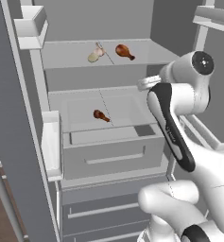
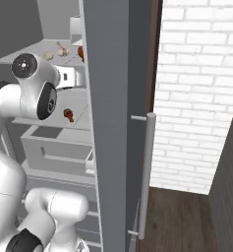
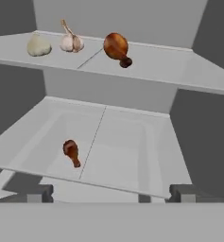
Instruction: Place one garlic and one chicken drumstick in each tupperware on the nearby counter, to pack two identical lunches.
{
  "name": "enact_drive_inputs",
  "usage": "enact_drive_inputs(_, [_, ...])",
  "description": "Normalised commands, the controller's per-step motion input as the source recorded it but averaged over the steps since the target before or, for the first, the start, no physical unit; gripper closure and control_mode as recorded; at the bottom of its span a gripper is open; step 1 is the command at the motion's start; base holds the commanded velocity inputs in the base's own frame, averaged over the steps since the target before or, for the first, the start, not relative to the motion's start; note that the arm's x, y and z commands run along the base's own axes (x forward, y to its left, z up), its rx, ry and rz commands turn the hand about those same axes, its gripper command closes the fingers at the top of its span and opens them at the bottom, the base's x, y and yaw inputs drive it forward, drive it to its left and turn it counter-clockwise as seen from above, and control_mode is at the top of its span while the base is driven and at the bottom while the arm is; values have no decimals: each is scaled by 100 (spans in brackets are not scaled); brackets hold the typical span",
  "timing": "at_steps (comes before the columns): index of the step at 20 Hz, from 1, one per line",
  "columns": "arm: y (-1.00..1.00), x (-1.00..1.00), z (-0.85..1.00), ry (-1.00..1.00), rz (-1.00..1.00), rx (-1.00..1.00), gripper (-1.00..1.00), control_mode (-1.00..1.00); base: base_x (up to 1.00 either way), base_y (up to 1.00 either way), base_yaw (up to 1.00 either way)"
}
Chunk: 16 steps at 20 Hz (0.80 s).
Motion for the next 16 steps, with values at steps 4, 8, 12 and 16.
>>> enact_drive_inputs(4, [2,23,57,-6,0,0,-100,-100,0,0,0])
enact_drive_inputs(8, [8,51,67,0,0,0,-100,-100,0,0,0])
enact_drive_inputs(12, [11,52,41,7,-3,0,-100,-100,0,0,0])
enact_drive_inputs(16, [0,47,-6,2,-5,0,-100,-100,0,0,0])
